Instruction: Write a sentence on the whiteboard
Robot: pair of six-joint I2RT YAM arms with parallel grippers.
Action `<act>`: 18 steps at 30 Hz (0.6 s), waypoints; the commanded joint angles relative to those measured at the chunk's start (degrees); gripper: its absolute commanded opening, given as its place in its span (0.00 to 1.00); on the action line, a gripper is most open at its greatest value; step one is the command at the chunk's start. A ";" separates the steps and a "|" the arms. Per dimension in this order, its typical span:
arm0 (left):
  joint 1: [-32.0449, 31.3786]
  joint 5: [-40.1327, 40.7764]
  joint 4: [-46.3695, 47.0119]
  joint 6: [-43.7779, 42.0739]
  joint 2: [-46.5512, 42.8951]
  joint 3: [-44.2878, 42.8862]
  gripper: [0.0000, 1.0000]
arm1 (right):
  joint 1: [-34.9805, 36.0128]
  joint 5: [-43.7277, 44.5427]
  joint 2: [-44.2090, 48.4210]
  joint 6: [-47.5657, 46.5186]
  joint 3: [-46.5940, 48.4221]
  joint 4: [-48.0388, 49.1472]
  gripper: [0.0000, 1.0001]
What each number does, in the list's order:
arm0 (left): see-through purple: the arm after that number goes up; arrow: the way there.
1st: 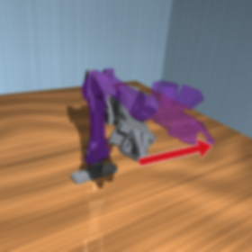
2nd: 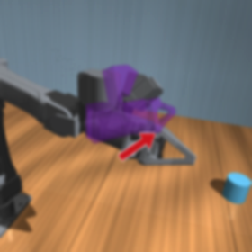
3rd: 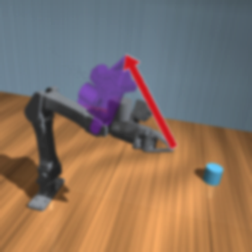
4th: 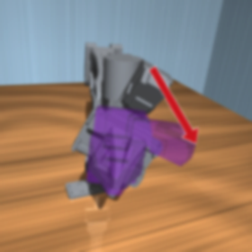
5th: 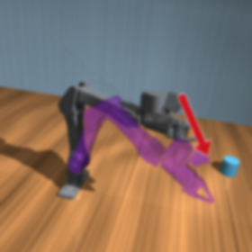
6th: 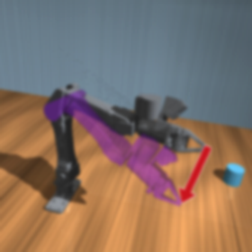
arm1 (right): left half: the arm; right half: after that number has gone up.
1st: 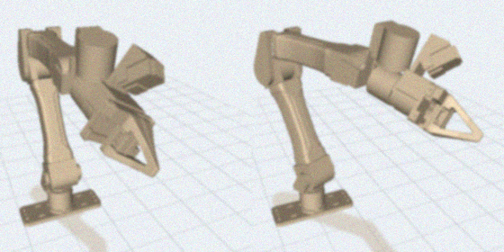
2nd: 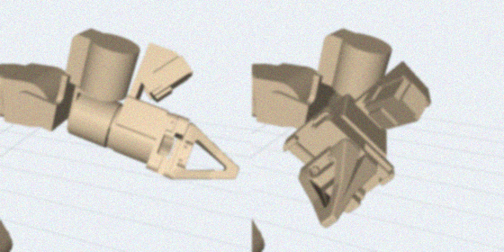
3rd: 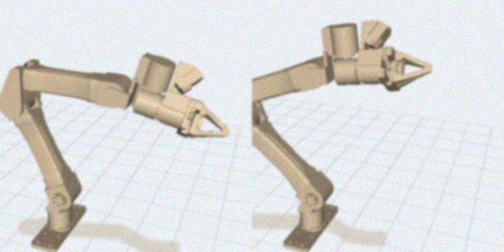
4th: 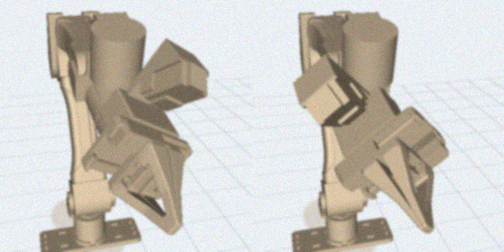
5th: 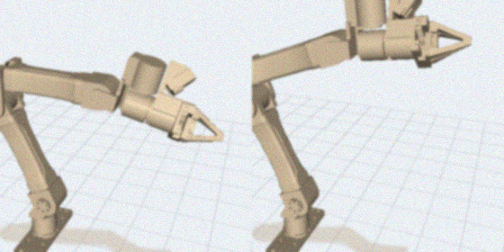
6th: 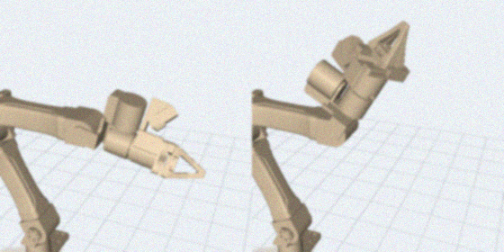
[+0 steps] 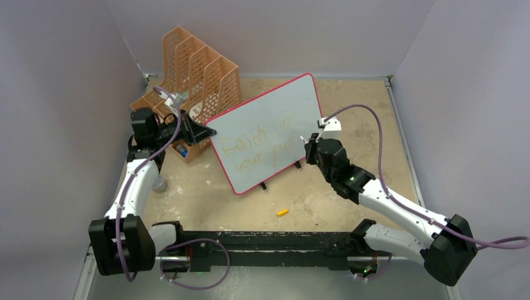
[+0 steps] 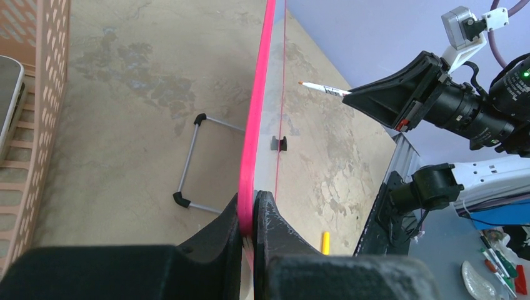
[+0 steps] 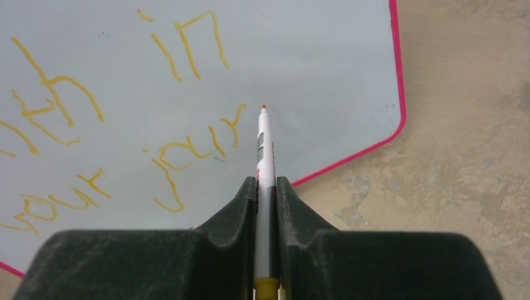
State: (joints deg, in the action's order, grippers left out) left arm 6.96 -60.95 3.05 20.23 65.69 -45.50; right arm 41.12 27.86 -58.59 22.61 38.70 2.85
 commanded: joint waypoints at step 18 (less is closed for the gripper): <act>1.65 1.62 3.45 -5.48 0.80 -2.31 0.00 | -0.25 -2.53 -1.08 -2.83 -0.65 7.02 0.00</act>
State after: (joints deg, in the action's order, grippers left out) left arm 7.49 -62.35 2.87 19.92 66.32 -45.56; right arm 41.12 24.43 -58.89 20.84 37.58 6.70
